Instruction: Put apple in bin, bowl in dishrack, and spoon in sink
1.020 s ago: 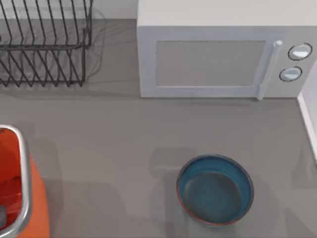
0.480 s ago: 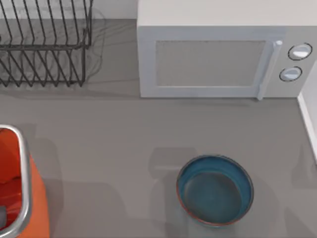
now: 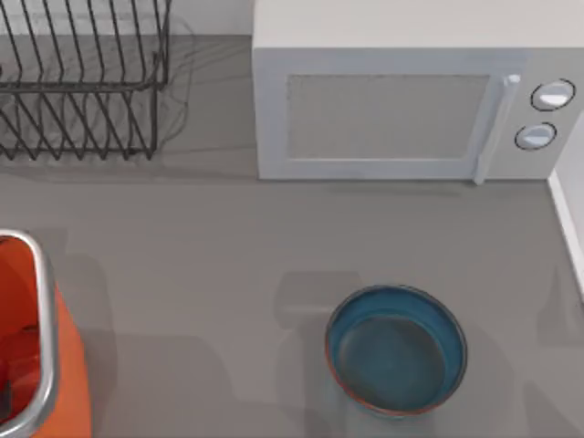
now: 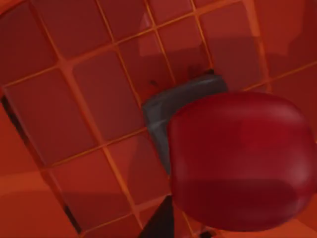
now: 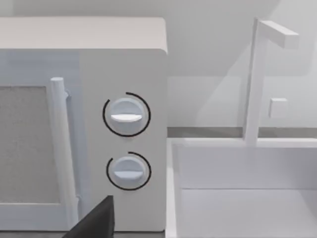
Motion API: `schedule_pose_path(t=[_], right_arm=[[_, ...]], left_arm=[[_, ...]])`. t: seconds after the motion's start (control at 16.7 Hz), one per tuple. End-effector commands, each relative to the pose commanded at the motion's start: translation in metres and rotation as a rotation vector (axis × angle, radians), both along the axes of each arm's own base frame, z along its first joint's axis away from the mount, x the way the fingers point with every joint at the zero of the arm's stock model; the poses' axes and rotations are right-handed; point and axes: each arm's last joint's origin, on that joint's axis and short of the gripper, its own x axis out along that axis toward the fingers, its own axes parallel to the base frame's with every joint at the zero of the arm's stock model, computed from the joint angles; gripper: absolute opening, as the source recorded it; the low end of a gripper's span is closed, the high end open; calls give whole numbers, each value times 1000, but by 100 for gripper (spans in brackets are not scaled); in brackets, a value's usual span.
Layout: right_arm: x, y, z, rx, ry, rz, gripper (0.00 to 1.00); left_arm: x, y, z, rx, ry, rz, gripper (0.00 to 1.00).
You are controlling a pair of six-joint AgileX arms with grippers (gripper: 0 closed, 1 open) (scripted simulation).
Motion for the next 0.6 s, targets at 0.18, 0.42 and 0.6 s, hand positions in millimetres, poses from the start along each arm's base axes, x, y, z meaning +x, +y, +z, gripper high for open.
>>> schedule_pose_path(t=[0.18, 0.42, 0.6], right_arm=[[0, 0, 0, 0, 0, 0, 100], [0, 0, 0, 0, 0, 0, 100], [0, 0, 0, 0, 0, 0, 100]], left_arm=[[0, 0, 0, 0, 0, 0, 100], [0, 0, 0, 0, 0, 0, 100], [0, 0, 0, 0, 0, 0, 100]])
